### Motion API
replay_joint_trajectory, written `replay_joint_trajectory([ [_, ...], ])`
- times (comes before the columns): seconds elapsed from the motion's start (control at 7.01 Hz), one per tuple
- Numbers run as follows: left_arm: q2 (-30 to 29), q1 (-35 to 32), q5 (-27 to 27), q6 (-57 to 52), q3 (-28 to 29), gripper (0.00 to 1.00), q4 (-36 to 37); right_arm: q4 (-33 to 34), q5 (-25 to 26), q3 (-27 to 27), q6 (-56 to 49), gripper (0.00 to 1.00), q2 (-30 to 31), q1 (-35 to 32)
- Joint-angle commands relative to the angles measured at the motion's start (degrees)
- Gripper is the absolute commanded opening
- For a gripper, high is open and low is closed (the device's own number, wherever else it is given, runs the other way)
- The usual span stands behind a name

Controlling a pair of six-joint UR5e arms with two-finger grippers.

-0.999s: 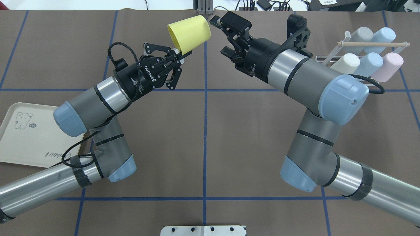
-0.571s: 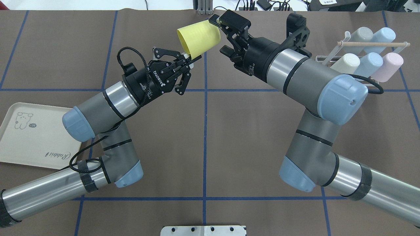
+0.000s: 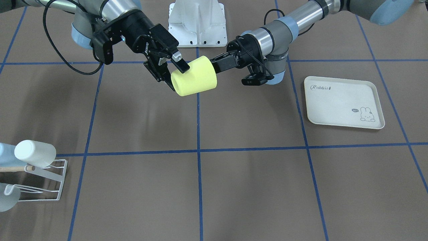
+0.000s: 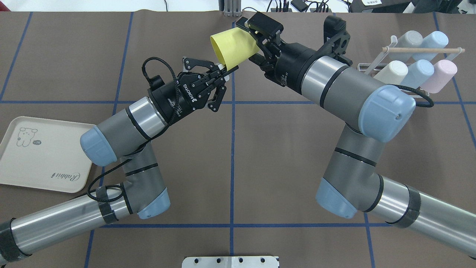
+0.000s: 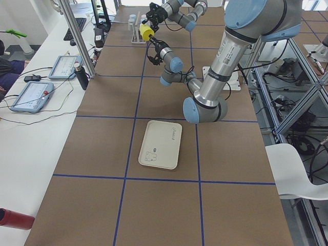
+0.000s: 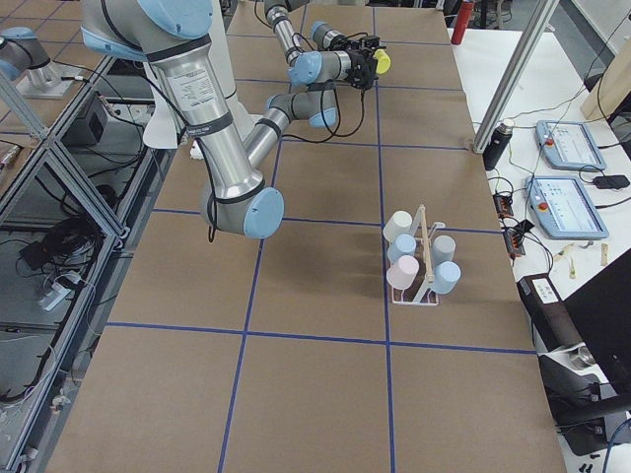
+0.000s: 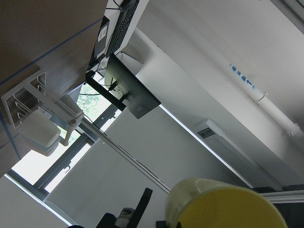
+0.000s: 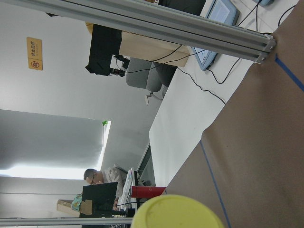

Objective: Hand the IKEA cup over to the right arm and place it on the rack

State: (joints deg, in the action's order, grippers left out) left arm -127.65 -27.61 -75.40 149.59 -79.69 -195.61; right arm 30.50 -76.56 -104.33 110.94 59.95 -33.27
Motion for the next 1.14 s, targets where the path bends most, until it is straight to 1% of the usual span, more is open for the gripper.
replay_joint_trajectory([
  [0.0,-0.76,1.50,1.91,0.00,0.06,0.00,0.23,0.00,-0.08,0.00,0.24,1.00,-0.01,0.05],
  [0.43,-1.73,2.03,2.27,0.00,0.06,0.00,0.40,0.00,-0.08,0.00,0.24,0.99,0.07,0.05],
  [0.57,-1.73,2.03,2.27,0.00,0.06,0.00,0.40,0.00,-0.08,0.00,0.41,0.89,-0.01,0.05],
  [0.71,-1.73,2.03,2.19,-0.09,0.06,0.00,0.40,0.00,-0.08,0.00,1.37,0.04,0.07,0.05],
  [0.86,-1.55,2.03,2.19,-0.44,0.15,0.58,0.23,-0.08,-0.17,0.35,1.56,0.00,-0.01,0.05],
  [1.0,-1.55,2.03,2.27,-0.70,0.15,0.99,0.40,-0.09,-0.26,0.36,1.65,0.00,-0.01,0.05],
])
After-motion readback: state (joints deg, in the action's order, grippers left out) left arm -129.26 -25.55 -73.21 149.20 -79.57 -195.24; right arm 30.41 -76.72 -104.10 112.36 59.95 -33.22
